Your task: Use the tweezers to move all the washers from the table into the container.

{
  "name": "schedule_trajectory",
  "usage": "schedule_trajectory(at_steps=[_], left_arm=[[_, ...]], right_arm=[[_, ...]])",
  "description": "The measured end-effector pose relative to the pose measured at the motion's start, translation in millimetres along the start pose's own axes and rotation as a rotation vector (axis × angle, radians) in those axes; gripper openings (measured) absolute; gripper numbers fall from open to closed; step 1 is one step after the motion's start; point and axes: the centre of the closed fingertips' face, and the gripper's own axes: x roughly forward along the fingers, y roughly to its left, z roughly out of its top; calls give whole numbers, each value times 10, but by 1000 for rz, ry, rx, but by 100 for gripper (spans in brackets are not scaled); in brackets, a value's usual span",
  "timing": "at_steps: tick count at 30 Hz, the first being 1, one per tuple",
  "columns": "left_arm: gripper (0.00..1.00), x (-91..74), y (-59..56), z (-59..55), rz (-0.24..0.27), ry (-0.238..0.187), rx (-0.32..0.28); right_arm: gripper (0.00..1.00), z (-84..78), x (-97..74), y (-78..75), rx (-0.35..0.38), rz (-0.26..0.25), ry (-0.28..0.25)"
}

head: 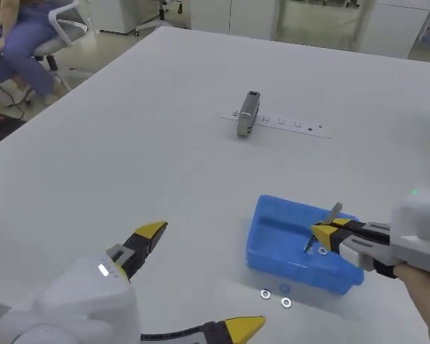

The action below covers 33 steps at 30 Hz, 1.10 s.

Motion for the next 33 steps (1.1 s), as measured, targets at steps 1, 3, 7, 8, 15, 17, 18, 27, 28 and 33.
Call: schedule_trajectory(at_steps=[1,3,7,8,15,17,18,27,28,33], left_arm=[[99,0,7,14,3,-10,-4],[99,5,19,20,6,-17,-13],[99,13,7,17,0,-19,-20],[99,15,3,22,-2,-24,-16],[99,-12,111,50,32,-52,-64],[99,-18,138,48,41,-53,-80],[99,-21,143,51,42,-57,-85],[98,-14,145,14,38,-45,-87],[96,-14,139,1,35,-38,-84],[95,-18,120,8,34,-41,-62]], right_arm=[[2,-14,-5,4,-7,-3,2],[2,-42,-15,18,-7,-1,5],[2,-93,-21,36,-18,-3,16],[2,-85,-28,34,-16,-6,5],[2,-84,-34,26,-17,-11,-5],[3,-73,-49,24,-18,-16,-14],[3,-56,-59,20,-14,-20,-25],[3,186,-169,5,14,-22,-105],[3,218,-184,-7,18,-25,-115],[3,383,-264,-51,44,-36,-162]])
